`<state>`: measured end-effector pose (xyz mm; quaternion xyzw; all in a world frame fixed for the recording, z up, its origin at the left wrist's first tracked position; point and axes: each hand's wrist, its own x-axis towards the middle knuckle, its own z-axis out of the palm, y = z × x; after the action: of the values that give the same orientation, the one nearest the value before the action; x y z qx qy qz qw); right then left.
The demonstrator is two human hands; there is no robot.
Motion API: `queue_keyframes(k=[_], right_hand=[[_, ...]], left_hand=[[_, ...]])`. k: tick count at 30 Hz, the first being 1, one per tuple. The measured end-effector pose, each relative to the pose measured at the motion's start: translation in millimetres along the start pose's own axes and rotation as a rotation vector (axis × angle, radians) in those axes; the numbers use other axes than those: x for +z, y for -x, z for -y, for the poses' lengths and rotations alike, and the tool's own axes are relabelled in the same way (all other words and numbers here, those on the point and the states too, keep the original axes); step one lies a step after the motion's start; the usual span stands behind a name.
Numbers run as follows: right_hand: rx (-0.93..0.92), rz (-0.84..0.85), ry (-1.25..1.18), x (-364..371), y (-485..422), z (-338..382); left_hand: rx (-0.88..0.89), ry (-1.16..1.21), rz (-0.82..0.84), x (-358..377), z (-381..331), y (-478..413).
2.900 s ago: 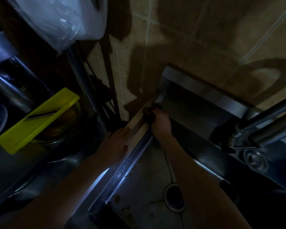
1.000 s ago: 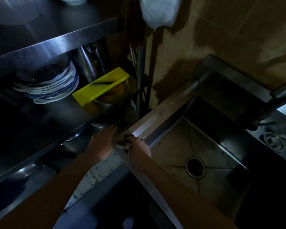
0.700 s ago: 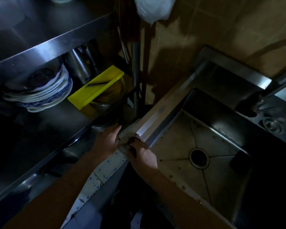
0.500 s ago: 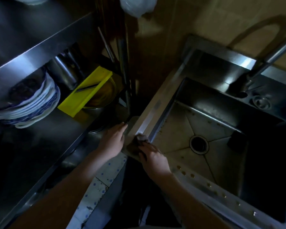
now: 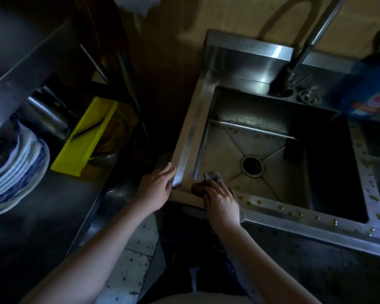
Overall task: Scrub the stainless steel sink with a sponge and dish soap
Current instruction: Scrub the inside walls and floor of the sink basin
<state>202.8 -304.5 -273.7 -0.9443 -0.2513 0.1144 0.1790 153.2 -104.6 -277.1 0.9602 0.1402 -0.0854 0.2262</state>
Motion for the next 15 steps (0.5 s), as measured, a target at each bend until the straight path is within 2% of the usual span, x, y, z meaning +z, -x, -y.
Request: queue_keyframes(k=[5, 9, 15], right_hand=[[-0.065, -0.066, 0.019, 9, -1, 32], [-0.051, -0.081, -0.011, 10, 0, 25], [0.094, -0.144, 0.013, -2, 21, -14]], left_hand=[[0.005, -0.052, 0.041, -2, 1, -5], [0.0, -0.094, 0.016, -3, 1, -9], [-0.012, -0.089, -0.035, 2, 0, -7]])
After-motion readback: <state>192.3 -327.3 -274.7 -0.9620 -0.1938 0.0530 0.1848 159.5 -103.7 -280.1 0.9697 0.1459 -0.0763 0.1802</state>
